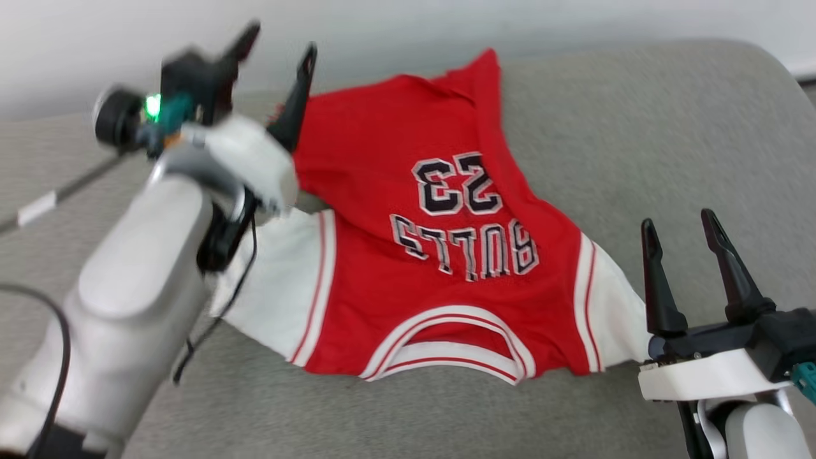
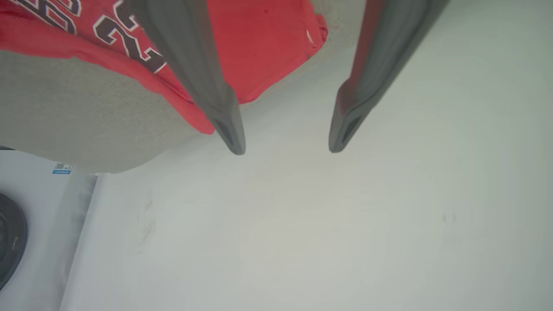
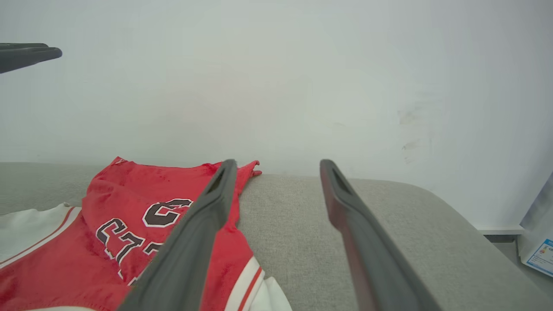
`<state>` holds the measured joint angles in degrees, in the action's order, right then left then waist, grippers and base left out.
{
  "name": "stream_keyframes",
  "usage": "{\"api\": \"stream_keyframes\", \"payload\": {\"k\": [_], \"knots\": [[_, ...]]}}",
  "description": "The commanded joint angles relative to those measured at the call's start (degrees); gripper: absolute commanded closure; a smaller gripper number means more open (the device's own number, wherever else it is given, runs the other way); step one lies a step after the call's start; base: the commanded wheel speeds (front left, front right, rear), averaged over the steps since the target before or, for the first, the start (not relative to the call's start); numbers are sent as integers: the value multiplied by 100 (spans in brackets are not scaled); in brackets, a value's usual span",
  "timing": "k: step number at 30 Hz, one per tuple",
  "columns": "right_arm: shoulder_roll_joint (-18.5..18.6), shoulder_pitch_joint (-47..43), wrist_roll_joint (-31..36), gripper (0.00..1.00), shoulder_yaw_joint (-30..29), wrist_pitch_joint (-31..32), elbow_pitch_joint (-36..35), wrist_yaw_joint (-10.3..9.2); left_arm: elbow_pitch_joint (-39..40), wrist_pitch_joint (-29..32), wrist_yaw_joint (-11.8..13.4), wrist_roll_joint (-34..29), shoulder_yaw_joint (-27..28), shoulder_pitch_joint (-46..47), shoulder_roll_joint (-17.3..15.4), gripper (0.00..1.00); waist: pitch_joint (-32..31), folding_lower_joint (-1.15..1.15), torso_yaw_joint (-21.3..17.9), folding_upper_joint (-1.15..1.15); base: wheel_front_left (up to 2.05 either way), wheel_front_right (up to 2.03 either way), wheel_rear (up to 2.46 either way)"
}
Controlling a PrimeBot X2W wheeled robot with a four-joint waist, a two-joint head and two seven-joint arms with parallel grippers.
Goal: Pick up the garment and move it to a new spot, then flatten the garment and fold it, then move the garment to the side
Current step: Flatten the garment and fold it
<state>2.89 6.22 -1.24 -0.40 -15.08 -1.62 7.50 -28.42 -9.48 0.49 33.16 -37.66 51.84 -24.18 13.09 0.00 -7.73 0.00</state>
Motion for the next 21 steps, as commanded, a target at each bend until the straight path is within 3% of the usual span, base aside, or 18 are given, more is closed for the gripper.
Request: {"api": "stream_keyframes", "payload": {"k": [1,7,13,17,21], "knots": [[-3,-59,29,0,-14,-13,8,-2,66,-45,44,31,27,-174,-40,0,-337,0,350,0,0,0,0],[-3,-264,121,0,0,-13,33,-2,989,-363,613,360,310,-1778,-352,0,-659,0,672,0,0,0,0],[-3,-379,143,0,15,-13,39,-2,2005,-525,1196,608,543,-3412,-424,0,-798,0,760,0,0,0,0],[-3,-391,141,0,50,-13,-22,-2,2415,-480,1377,694,483,-4047,-465,0,-748,0,769,0,0,0,0],[-4,-387,92,0,86,-13,-58,-2,2589,-45,1419,666,304,-4162,-633,0,-574,0,731,0,0,0,0]]}}
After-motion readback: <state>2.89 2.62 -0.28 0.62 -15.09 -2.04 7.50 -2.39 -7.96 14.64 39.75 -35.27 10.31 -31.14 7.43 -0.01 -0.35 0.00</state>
